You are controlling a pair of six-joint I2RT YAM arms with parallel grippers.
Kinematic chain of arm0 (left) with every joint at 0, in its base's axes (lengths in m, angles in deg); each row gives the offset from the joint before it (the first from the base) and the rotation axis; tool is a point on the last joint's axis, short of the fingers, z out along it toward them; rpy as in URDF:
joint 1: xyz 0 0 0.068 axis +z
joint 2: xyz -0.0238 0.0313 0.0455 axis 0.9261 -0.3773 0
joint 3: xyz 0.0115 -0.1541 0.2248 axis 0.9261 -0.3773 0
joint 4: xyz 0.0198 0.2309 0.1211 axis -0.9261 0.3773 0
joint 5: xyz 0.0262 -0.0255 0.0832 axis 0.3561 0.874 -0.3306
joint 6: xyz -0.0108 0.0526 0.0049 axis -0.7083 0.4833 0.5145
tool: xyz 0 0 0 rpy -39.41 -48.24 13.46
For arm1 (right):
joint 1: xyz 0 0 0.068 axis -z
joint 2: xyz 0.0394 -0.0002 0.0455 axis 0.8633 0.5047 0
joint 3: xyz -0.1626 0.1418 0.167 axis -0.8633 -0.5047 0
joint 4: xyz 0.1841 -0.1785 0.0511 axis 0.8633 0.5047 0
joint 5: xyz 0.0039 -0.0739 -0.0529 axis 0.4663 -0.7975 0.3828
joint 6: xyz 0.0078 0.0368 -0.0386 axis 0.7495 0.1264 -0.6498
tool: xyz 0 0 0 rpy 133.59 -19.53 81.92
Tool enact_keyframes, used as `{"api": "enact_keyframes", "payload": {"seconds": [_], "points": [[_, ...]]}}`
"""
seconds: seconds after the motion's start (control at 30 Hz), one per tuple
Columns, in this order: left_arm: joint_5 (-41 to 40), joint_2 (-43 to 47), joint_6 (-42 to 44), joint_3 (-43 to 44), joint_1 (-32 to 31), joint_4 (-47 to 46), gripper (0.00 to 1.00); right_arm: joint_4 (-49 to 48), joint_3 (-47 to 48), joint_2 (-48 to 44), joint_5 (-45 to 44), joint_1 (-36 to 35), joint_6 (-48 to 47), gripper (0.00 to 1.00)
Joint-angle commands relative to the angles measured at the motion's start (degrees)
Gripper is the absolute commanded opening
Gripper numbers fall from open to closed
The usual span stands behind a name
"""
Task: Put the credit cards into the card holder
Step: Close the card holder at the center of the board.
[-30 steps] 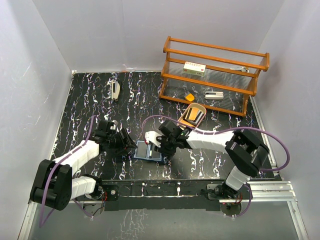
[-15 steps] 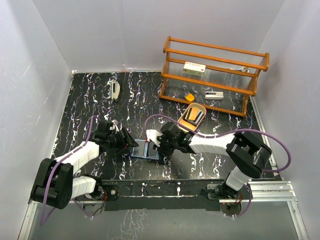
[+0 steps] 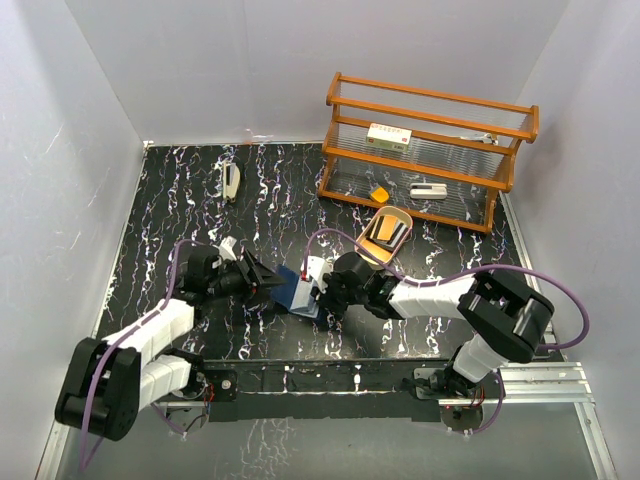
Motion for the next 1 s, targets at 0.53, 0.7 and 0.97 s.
{"api": "enact_keyframes", "payload": {"seconds": [0.53,0.7,0.97], "points": [[9.4,-1.7,-8.5,-3.2,-1.6,-20.9,0.35,-15.9,-2.7,-1.6,2.1,-0.3,-3.3,0.0],[6.7,-4.7,-5.6,-2.9,-3.1,-18.9,0.25,-20.3,-5.0,-2.4,0.8,-0.3,-2.6,0.0],[2.2,-9.5,-1.4,-0.5,-7.0,-15.2,0.19,-26.7,-8.1,-4.6,-0.8,-0.3,-0.6,0.01]]}}
